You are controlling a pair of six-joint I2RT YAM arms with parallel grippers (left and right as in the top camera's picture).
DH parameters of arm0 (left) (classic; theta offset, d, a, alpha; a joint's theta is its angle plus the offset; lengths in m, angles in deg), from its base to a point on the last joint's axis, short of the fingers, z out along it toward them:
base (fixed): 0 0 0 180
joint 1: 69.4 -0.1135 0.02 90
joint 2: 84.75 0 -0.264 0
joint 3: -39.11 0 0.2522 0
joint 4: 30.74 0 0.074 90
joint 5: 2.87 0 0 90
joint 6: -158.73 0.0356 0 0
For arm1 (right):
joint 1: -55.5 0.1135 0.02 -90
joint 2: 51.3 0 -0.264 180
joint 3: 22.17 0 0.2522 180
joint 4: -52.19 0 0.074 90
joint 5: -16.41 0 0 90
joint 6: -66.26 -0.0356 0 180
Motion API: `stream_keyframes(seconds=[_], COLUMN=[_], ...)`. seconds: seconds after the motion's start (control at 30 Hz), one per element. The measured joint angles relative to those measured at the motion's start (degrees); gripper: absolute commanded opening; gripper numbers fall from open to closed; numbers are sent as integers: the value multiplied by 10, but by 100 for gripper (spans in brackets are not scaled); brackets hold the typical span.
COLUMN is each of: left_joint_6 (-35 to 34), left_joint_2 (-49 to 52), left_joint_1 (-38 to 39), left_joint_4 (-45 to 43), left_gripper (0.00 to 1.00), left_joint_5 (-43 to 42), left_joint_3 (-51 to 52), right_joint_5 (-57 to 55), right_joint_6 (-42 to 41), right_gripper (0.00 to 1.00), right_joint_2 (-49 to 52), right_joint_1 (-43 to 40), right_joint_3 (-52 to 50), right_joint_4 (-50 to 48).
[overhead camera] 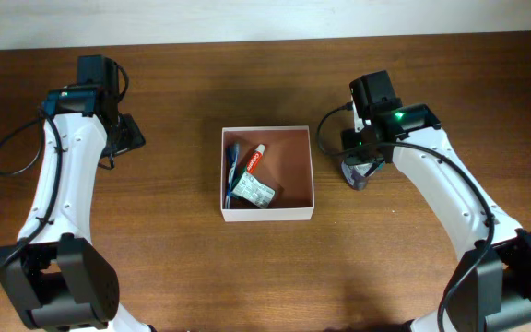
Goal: Pack container
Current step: 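Lower the right gripper around the clear bottle's neck, then close the right gripper on the clear bottle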
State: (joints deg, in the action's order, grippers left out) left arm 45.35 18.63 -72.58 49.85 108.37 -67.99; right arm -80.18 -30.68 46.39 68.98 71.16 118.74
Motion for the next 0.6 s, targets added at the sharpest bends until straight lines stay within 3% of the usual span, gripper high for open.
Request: stream_keyframes(seconds=[0.47,0.6], left_joint_6=[0,0], left_joint_2=[0,0], left_joint_1=[0,0], left_joint_4=[0,0], left_gripper=[99,99], left_joint_5=[0,0], left_joint_3=[0,0], right_joint_5=[-6,-7], right_joint_6=[3,1], right_gripper=[24,24], right_joint_2=[0,0], right_joint_1=[0,0], right_joint_3=[0,1], right_joint_4=[-7,-9])
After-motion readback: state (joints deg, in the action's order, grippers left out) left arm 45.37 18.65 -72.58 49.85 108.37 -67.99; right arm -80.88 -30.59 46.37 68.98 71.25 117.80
